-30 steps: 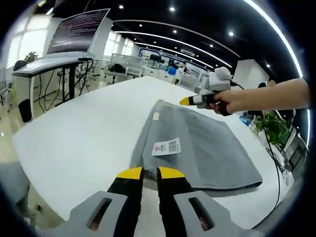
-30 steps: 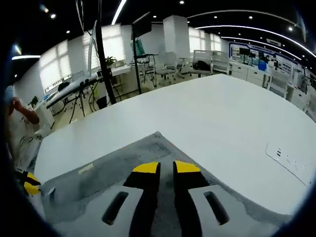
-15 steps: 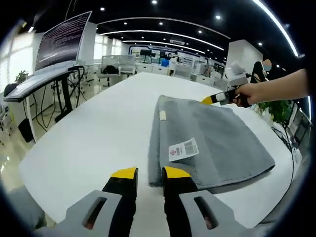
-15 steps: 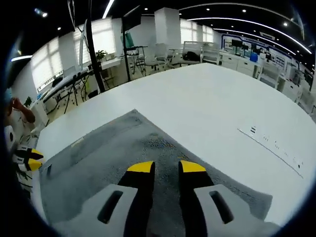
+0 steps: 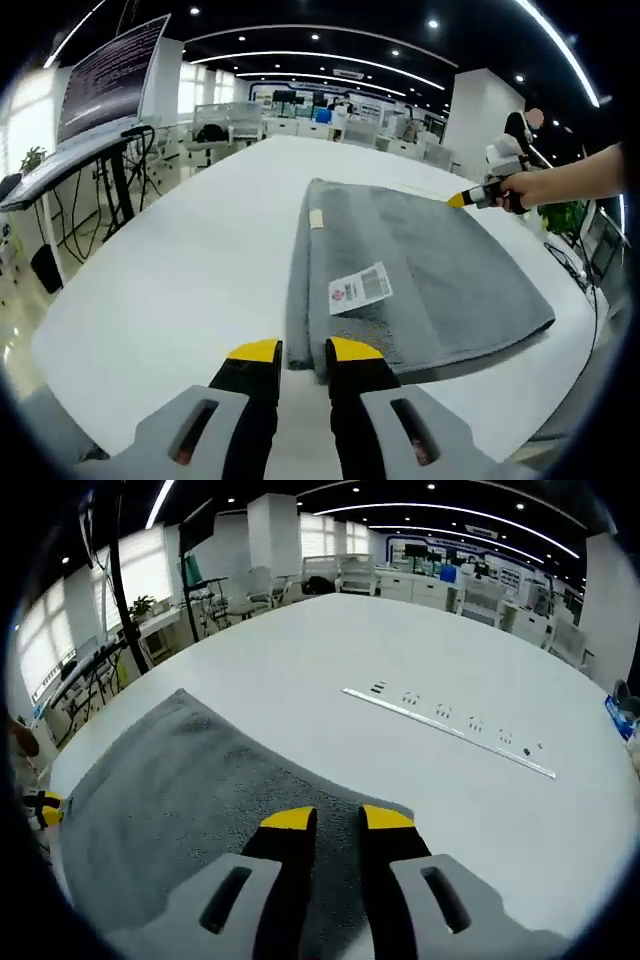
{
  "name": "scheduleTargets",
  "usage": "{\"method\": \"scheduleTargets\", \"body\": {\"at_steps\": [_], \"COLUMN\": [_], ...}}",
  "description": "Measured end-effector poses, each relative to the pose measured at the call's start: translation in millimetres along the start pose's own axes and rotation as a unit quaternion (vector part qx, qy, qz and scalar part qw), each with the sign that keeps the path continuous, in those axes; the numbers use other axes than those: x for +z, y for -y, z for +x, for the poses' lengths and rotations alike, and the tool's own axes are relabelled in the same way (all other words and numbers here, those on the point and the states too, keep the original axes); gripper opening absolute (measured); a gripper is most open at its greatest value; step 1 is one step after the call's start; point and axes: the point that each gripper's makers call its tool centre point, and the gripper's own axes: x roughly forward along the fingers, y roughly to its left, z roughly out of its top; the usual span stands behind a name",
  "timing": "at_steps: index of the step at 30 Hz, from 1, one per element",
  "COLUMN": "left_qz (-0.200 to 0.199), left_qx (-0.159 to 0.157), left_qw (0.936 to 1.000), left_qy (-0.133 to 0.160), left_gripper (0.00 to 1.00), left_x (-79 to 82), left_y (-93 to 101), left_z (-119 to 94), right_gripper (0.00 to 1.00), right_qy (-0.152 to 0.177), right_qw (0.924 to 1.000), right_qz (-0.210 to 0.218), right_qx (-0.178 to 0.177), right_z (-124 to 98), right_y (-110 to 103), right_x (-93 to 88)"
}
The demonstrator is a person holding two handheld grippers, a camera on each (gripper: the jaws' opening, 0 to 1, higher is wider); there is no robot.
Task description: Fold the towel on the table until its edges align and the towel forms a compact rectangular stack.
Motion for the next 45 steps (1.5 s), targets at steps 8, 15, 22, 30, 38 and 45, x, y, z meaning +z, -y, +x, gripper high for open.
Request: {"method": "scheduleTargets", "body": {"at_steps": [8, 15, 22, 30, 38, 45], "left_qz": [0.003, 0.019, 0.04, 0.035, 0.039, 0.062], "left_qx": [0.004, 0.015, 0.02, 0.02, -0.017, -0.064], "left_qw": [1.0, 0.9996, 0.9987, 0.9985, 0.9975, 0.9928], "left_qy": [-0.007, -0.015, -0.026, -0.039, -0.057, -0.08], "left_gripper": [0.17, 0.14, 0.08, 0.07, 0.06, 0.06], "left_x": [-0.3, -0.6, -2.1, -3.9, -8.6, -14.6], "left_y": [0.4, -0.4, 3.1, 10.2, 50.7, 92.8], "left_z": [4.9, 6.6, 7.4, 7.3, 4.1, 2.9], "right_gripper": [0.15, 0.12, 0.04, 0.02, 0.02, 0.02], "right_qy": [-0.011, -0.005, 0.004, 0.009, -0.001, -0.008], "right_qw": [0.9993, 0.9996, 0.9993, 0.9999, 0.9994, 0.9981], "right_qz": [0.014, 0.019, 0.037, -0.013, -0.032, -0.052], "right_qx": [-0.033, -0.022, -0.005, -0.004, -0.011, -0.032], "right_z": [1.5, 3.0, 3.5, 2.0, -19.1, -44.3], "right_y": [22.8, 24.7, 34.6, 44.1, 68.4, 103.3], "right_x": [-18.9, -19.1, -21.5, -27.5, -42.0, -61.8]}}
